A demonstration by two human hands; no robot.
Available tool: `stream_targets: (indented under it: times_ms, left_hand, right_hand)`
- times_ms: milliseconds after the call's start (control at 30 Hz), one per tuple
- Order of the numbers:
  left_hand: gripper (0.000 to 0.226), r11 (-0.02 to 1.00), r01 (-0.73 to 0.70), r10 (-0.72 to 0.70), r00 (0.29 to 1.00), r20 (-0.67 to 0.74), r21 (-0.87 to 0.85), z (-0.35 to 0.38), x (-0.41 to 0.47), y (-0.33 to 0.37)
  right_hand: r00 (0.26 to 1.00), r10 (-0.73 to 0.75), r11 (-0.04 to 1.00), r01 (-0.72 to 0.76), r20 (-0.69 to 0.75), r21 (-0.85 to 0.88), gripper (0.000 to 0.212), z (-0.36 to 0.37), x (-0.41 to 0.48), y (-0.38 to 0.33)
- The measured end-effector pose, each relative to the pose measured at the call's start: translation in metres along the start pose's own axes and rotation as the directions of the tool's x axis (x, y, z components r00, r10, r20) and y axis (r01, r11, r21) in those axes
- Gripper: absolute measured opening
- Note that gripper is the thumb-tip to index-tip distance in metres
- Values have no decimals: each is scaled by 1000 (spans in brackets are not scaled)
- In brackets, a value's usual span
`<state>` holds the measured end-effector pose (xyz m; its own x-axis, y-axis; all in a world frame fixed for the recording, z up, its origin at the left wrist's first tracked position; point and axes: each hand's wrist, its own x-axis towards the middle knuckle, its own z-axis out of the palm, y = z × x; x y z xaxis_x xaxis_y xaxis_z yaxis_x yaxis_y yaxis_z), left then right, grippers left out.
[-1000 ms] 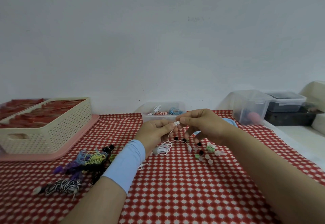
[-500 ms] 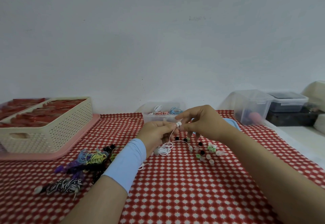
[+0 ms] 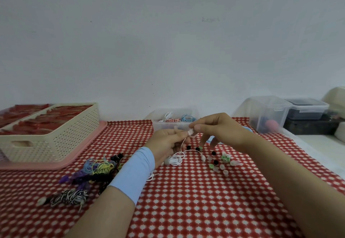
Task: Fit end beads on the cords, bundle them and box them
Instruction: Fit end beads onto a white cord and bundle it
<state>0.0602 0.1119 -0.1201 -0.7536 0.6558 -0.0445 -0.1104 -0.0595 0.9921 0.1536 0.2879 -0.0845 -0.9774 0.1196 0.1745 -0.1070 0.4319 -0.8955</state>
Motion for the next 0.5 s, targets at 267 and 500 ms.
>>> stream_targets:
  times_ms: [267, 500]
  left_hand:
    - [11, 994, -29, 22, 997, 70, 107, -2, 2, -1]
    - [10, 981, -54, 39, 996, 82, 186, -4, 0, -1]
  right_hand:
    - [990, 105, 982, -118, 94, 150, 13, 0, -4, 2]
    - [984, 129, 979, -147, 124, 144, 14, 0, -2, 3]
